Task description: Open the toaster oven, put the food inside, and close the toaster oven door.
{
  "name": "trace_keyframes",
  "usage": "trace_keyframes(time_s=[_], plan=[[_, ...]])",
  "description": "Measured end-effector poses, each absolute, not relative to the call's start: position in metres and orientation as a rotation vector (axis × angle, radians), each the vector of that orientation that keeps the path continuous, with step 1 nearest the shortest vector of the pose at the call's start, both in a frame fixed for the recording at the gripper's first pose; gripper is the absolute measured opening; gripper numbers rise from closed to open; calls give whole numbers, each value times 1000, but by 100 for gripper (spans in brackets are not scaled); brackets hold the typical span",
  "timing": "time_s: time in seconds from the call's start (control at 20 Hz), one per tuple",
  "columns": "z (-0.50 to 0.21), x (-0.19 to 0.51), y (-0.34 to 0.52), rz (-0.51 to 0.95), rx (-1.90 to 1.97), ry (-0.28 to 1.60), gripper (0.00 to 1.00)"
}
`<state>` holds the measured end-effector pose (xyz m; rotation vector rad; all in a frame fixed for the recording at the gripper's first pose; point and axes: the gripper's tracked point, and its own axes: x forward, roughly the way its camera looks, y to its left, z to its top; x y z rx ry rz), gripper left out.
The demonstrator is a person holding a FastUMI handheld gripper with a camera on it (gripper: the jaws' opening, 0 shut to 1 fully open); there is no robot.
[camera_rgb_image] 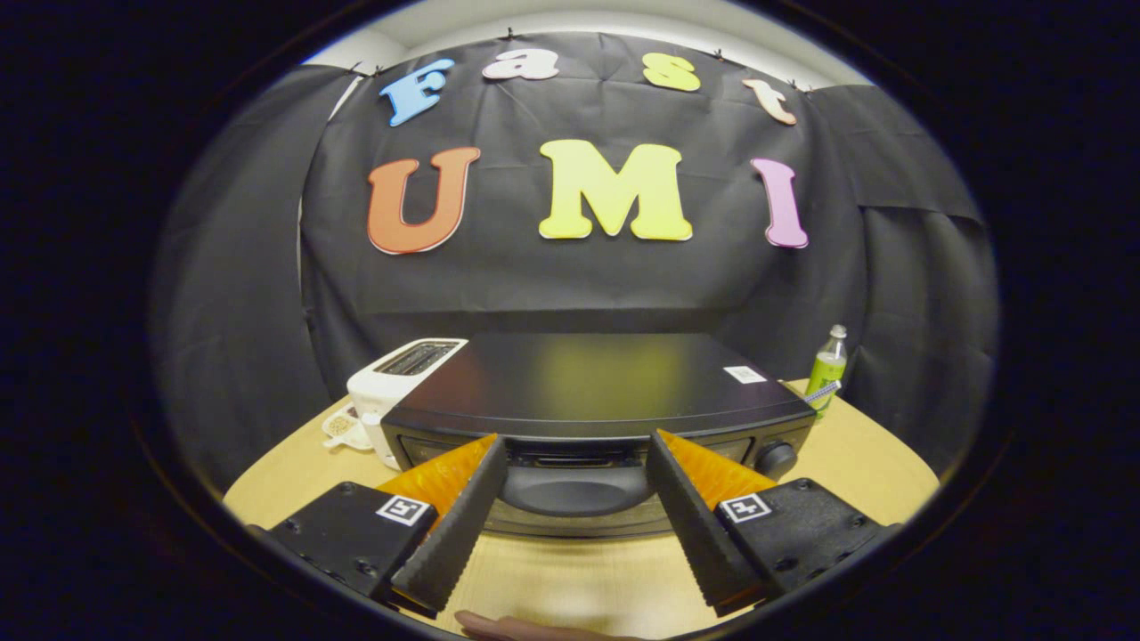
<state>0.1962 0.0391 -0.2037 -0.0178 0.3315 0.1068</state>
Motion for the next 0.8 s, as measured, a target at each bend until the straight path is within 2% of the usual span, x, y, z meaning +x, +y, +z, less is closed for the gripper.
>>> trace_keyframes(time_s=[0.4, 0.8], plan=[[-205, 202, 38, 110, 2, 312, 100], [-213, 172, 36, 92, -11, 355, 100]])
